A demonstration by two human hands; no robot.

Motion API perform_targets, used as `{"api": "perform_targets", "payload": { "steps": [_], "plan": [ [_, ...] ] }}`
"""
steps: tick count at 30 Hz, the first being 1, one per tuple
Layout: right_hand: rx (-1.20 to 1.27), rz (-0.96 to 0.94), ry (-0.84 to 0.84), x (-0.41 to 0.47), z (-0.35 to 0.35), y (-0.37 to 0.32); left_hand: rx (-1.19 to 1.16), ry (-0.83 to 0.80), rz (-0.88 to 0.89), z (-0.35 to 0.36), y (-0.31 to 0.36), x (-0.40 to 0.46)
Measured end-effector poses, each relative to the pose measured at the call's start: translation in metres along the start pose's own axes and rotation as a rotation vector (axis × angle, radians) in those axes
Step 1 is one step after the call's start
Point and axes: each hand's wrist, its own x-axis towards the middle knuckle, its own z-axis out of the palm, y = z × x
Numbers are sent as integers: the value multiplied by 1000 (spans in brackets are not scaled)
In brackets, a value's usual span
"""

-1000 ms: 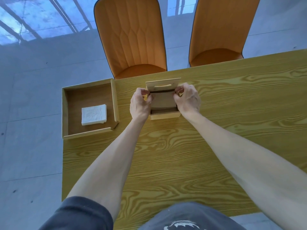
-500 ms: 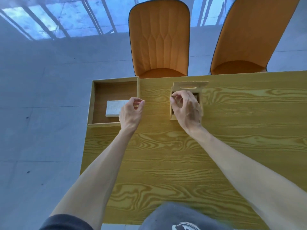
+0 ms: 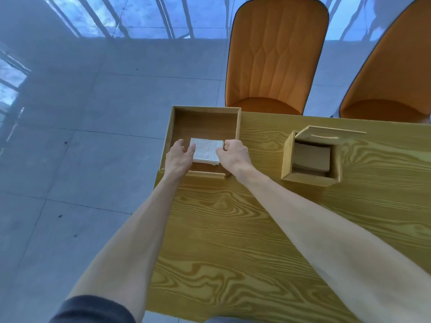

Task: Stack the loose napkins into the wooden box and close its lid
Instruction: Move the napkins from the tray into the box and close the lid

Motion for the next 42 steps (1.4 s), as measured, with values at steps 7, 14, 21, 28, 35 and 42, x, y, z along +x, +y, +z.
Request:
{"api": "perform_targets", "payload": {
  "steps": [7,14,21,28,35,42],
  "plan": [
    [153,265,-88,26,24,-4,12,-79,-124,11,1,31],
    [333,365,-77,37,32,-3,-89,-101,-229,14,3,46],
    [381,418,-83,40,28,6,-199,-138,-304,12,1,48],
    [371,372,-113,34,22,8,-266,-210,-249,6,3,39],
    [348,229,-84,16,4,9,-332,-337,-89,-12,10,19],
    [432,101,-113,-15,-37,24,-422,-435,-11,-15,25,-19]
  ]
}}
